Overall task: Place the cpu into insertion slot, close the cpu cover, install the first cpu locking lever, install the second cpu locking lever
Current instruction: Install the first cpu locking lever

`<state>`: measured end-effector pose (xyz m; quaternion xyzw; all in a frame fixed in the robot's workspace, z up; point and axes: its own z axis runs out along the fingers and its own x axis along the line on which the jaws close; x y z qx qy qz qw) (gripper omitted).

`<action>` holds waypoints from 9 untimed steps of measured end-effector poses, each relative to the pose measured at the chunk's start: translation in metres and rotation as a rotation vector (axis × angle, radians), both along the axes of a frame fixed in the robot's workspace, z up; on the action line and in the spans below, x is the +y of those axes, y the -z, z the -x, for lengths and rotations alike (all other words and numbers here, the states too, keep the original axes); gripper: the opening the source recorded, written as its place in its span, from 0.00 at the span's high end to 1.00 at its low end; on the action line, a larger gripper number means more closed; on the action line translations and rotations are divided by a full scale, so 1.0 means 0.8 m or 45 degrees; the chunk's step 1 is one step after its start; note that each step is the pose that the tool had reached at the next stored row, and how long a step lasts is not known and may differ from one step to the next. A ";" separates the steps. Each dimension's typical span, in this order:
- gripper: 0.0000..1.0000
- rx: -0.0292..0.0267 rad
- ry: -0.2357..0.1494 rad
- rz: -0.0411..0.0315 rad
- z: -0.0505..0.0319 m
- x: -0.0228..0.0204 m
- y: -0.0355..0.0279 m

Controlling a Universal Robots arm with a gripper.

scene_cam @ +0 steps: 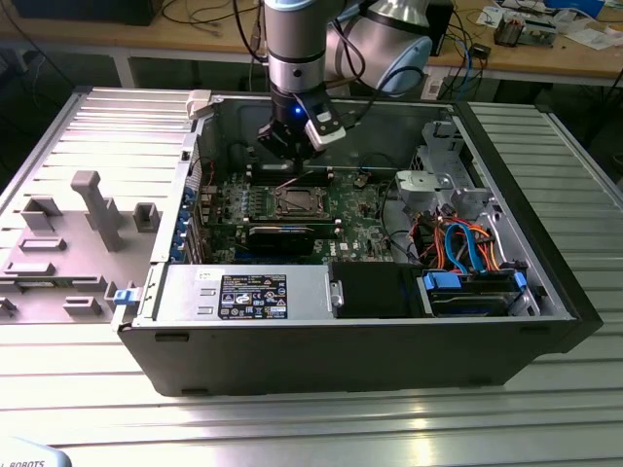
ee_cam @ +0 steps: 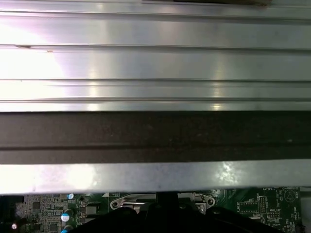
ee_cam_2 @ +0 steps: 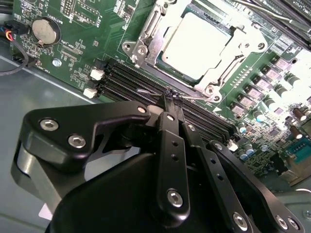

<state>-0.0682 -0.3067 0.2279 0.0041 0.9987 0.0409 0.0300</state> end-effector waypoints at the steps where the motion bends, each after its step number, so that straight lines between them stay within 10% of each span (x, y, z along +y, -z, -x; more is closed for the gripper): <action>1: 0.88 0.0001 0.000 0.0005 -0.001 0.0000 0.0000; 9: 0.88 0.0000 0.000 0.0049 -0.012 0.0013 0.0004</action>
